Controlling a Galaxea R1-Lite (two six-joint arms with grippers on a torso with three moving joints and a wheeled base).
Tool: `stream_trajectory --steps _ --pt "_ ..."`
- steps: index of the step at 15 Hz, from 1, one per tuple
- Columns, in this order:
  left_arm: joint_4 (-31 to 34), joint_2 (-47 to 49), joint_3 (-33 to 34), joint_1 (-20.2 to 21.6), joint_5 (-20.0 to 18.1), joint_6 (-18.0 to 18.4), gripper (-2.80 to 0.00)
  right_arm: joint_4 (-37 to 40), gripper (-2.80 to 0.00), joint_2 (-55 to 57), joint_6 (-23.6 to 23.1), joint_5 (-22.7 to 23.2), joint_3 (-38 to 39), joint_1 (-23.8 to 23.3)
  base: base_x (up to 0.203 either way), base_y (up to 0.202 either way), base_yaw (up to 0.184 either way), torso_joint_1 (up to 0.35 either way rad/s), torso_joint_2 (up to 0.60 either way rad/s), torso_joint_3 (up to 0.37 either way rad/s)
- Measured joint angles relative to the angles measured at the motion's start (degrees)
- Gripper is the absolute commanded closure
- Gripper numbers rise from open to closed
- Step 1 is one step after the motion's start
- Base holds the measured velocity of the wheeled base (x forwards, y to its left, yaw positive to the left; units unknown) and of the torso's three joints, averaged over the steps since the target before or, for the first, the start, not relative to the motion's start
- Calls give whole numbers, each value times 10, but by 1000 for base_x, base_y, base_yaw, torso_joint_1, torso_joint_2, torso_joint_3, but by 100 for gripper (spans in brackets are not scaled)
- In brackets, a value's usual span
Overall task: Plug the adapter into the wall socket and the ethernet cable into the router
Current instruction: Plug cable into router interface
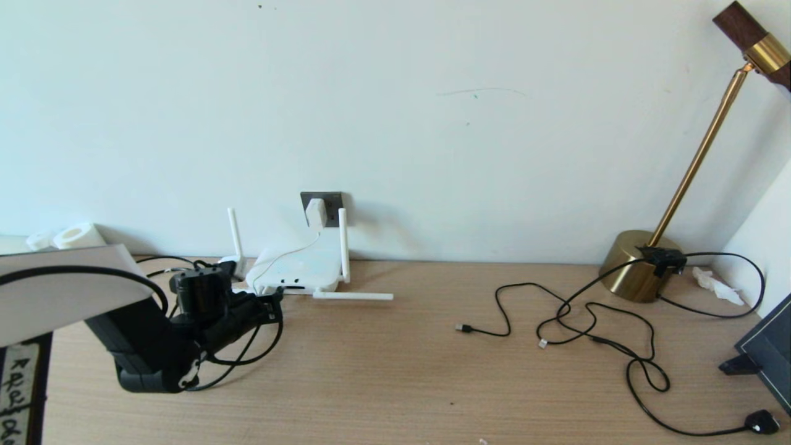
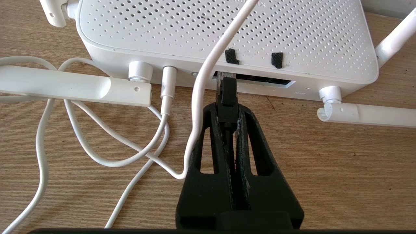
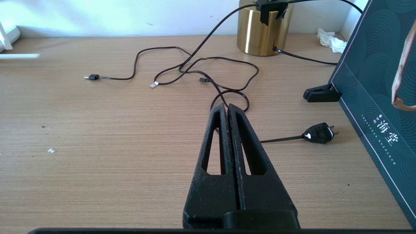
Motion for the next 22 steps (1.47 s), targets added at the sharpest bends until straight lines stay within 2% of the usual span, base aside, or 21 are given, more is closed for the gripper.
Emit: stream_trajectory --steps 22 --pt "1 3 -8 2 0 0 0 0 0 0 0 0 0 0 0 0 0 0 0 0"
